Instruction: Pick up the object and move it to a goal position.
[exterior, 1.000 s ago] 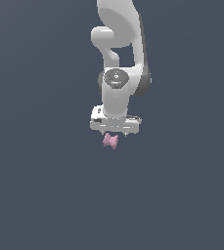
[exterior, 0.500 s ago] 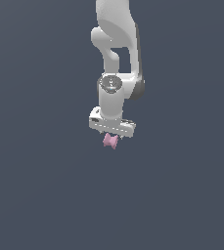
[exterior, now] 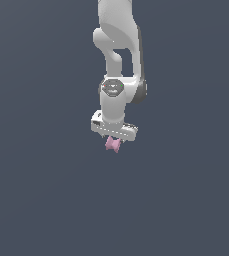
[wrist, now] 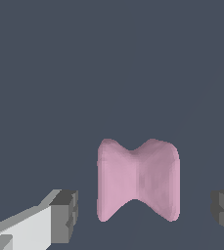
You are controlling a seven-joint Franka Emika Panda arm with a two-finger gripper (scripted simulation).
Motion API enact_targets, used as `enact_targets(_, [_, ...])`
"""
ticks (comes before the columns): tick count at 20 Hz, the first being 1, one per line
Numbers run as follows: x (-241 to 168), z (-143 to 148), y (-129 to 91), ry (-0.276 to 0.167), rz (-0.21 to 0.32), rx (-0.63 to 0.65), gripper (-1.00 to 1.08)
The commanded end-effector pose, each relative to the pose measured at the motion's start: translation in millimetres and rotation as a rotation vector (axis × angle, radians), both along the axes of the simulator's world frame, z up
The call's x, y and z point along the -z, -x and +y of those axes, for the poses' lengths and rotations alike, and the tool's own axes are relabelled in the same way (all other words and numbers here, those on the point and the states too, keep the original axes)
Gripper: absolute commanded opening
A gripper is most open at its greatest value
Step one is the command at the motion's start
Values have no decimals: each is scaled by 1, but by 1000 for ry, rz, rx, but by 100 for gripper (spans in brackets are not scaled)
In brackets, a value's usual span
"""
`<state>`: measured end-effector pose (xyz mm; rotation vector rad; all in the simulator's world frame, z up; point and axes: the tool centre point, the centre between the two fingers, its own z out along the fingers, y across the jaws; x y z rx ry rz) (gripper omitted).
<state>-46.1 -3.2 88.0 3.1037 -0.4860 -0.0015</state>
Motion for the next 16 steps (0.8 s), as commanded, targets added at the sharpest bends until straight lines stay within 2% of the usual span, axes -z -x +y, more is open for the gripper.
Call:
enact_targets(1, [6,0,0,0,1,0,100])
enact_targets(9, [41,0,2,0,-1,4,100])
enact_targets(14, [48,0,1,0,-1,5,100])
enact_targets(15, [48,0,1,0,-1,5,-100])
enact_targets(16, [48,0,1,0,-1,5,-100])
